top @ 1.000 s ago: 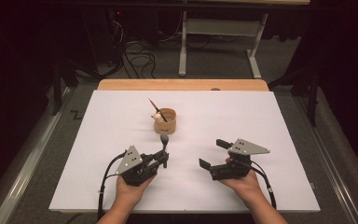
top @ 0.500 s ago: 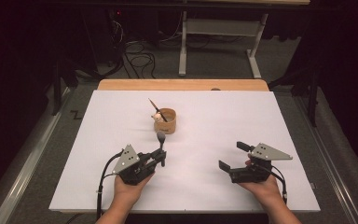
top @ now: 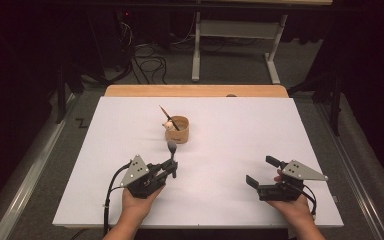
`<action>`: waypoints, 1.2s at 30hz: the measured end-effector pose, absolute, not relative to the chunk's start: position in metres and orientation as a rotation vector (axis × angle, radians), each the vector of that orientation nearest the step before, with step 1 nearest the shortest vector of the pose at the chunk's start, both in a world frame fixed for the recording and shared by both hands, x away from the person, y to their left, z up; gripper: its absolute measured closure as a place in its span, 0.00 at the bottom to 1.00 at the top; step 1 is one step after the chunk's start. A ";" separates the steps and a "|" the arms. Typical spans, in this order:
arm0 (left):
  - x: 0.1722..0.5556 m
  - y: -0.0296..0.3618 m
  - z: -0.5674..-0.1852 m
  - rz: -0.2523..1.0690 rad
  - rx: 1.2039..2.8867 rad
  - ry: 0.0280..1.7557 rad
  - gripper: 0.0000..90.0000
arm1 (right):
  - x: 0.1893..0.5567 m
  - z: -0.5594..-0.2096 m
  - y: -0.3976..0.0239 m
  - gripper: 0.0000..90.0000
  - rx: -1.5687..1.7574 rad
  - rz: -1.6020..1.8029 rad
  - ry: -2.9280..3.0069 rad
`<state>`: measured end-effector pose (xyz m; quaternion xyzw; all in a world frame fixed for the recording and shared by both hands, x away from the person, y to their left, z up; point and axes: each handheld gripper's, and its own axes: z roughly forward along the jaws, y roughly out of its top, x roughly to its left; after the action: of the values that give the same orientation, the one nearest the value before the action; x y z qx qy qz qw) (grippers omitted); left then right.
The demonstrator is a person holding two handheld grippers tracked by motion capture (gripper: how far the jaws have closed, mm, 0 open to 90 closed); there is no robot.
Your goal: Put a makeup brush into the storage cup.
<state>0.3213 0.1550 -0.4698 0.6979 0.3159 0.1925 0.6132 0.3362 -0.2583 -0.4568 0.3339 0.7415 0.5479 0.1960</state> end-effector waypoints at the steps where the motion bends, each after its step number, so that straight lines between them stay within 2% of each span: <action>1: 0.321 0.155 -0.470 0.443 1.608 0.730 0.88 | 0.336 -0.457 -0.259 0.01 0.930 1.533 2.071; 18: 0.322 0.155 -0.464 0.444 1.573 0.732 0.88 | 0.336 -0.458 -0.255 0.01 0.911 1.514 2.073; 36: 0.367 0.147 -0.455 0.478 1.549 0.794 0.88 | 0.336 -0.458 -0.259 0.02 0.925 1.542 2.067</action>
<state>0.3669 0.1468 -0.4553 0.6735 0.3454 0.2077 0.6196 0.3360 -0.2586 -0.4581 0.3309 0.7392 0.5516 0.1996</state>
